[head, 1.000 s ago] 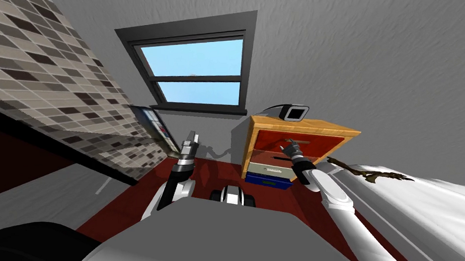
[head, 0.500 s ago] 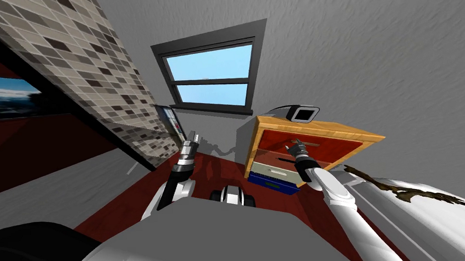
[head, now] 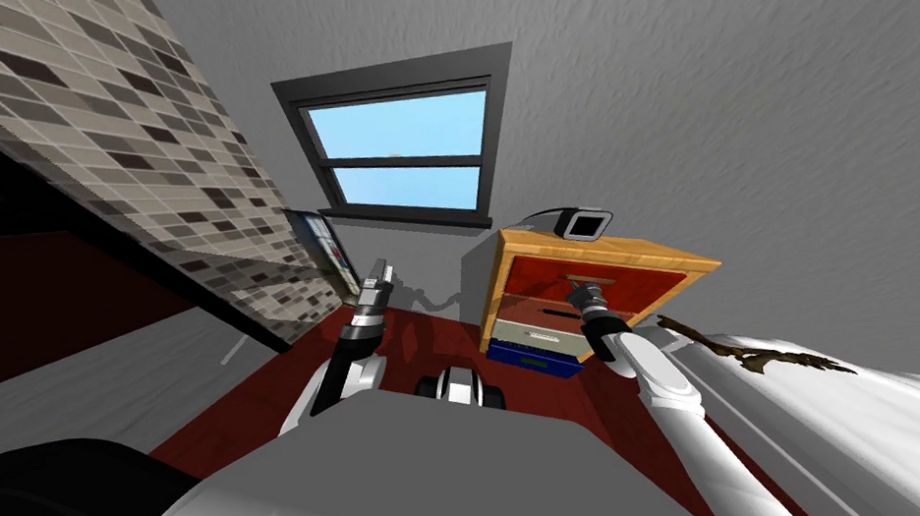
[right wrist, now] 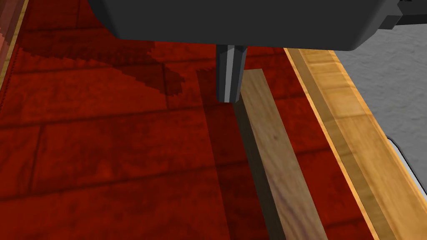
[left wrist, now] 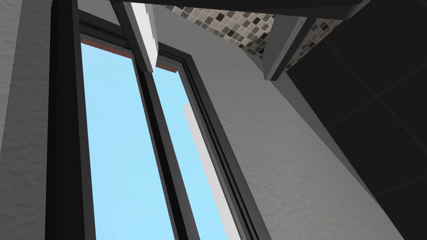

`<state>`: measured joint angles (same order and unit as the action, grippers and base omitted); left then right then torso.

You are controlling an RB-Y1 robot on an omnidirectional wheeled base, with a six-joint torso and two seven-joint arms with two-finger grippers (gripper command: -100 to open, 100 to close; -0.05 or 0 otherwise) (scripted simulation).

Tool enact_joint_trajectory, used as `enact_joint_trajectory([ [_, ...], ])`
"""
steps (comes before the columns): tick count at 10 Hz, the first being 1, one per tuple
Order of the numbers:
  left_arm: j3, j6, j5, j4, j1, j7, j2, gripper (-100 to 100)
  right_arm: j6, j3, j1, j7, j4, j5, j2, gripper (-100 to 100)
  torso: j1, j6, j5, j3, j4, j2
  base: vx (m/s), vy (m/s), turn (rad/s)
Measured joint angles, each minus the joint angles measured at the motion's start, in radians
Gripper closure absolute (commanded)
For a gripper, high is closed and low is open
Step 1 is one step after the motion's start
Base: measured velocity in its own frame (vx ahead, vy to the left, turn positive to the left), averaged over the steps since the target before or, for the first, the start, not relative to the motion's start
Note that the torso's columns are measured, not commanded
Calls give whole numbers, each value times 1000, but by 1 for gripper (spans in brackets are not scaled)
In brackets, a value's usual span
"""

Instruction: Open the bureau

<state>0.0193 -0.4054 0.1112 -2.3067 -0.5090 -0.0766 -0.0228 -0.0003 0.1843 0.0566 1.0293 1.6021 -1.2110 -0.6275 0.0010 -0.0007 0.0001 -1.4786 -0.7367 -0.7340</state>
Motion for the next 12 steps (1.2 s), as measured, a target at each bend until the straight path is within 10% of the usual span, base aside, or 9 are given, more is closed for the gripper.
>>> enact_joint_trajectory([
  [7,0,0,0,0,0,0,0,0,-107,-5,39,45,88,2,65,100,0,1,0,2,-1,-2,64,19,-177],
  [8,0,0,0,0,0,0,0,0,-115,-4,39,50,88,1,67,-100,-1,0,0,3,-1,-4,19,5,-13],
  [12,0,0,0,0,0,0,0,0,-135,15,36,31,79,12,9,-100,-1,1,0,3,-1,-4,18,4,-23],
])
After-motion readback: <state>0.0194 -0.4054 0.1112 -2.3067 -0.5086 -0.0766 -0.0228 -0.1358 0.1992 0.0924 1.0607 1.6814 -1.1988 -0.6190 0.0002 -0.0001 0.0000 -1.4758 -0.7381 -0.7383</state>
